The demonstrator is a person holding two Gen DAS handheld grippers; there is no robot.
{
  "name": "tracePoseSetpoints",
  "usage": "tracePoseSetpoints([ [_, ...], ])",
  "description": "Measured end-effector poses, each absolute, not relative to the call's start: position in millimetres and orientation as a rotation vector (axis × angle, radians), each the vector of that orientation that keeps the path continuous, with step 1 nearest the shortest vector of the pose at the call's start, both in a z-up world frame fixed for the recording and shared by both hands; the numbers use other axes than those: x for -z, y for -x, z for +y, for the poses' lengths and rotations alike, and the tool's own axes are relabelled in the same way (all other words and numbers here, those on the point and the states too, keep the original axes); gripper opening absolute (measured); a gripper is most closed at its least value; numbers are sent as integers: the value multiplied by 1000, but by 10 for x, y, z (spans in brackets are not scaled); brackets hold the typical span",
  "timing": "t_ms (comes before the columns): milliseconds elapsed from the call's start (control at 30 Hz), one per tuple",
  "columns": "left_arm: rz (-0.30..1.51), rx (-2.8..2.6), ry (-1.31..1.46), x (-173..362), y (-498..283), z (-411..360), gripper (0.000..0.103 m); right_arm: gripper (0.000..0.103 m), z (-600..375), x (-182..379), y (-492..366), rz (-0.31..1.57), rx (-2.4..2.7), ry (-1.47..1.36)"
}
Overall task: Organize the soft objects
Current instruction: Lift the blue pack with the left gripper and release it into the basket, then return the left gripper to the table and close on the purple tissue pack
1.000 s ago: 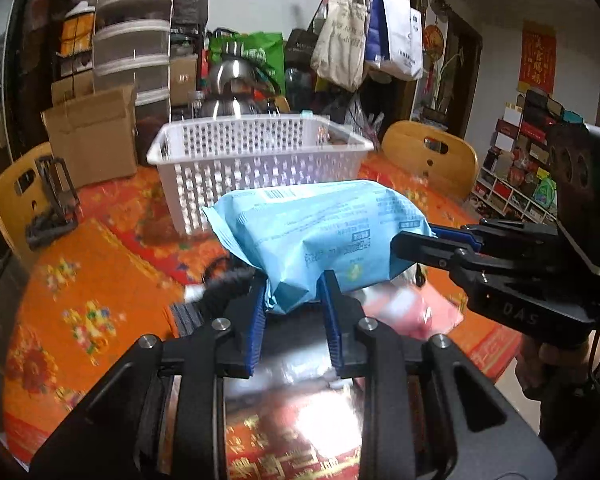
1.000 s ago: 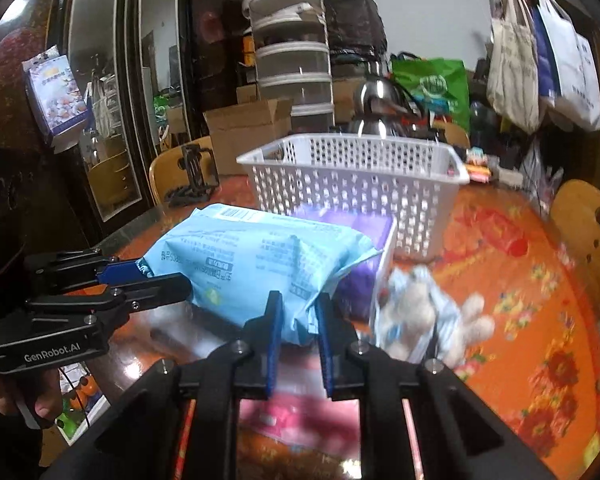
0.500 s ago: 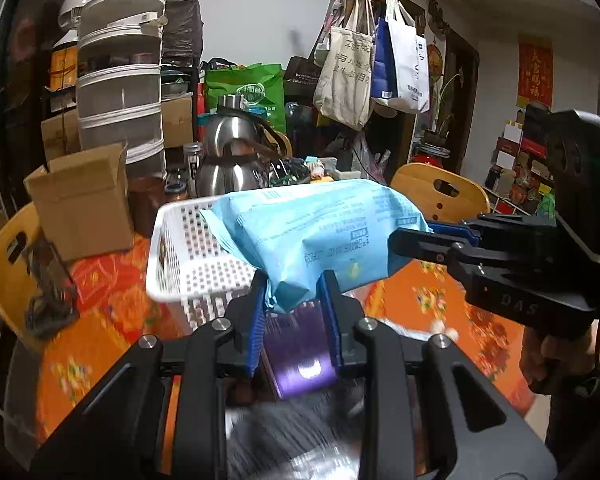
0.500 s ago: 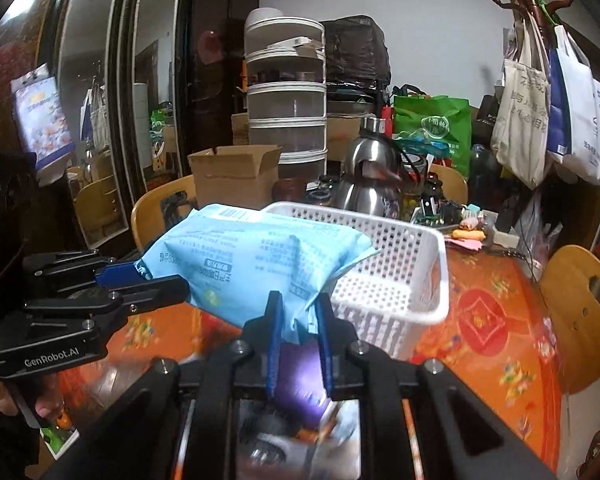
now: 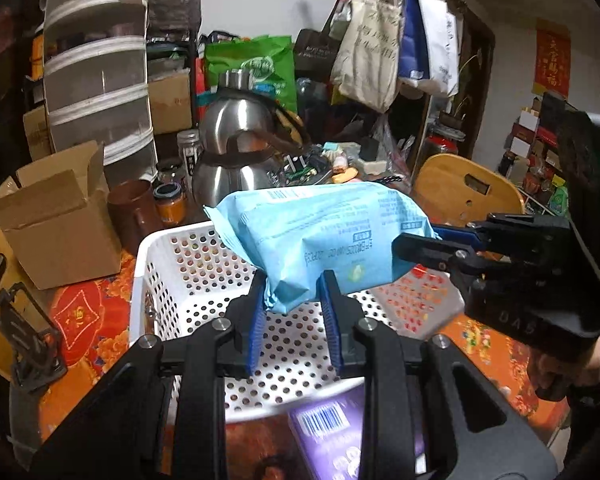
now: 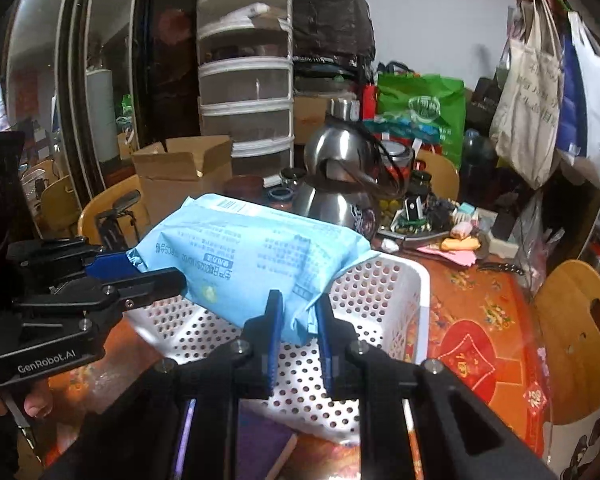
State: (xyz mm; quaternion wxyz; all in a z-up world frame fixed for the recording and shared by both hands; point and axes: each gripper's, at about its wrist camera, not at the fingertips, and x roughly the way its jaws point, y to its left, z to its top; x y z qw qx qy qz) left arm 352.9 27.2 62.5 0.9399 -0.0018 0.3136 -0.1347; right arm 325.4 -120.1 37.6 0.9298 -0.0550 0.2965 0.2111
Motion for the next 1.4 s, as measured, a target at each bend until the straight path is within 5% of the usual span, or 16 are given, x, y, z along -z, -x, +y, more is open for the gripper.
tracePoseSetpoints([
  [133, 686, 261, 7, -412, -3789, 295, 24, 14, -1140, -210, -3452, 626, -418, 149],
  [267, 704, 174, -23, -230, -3926, 314, 38, 21, -1132, -65, -3602, 638, -424, 161],
  [333, 704, 169, -22, -196, -3919, 331, 59, 38, -1169, 5, -3660, 668, -400, 154],
  [400, 680, 162, -23, -192, -3878, 364, 77, 66, -1201, 46, -3658, 676, -378, 157],
  [1000, 692, 111, 5, -173, -3619, 517, 78, 66, -1290, 144, -3520, 699, -358, 118],
  [1400, 693, 114, 35, -193, -2328, 645, 81, 74, -1642, 74, -2522, 672, -319, 21],
])
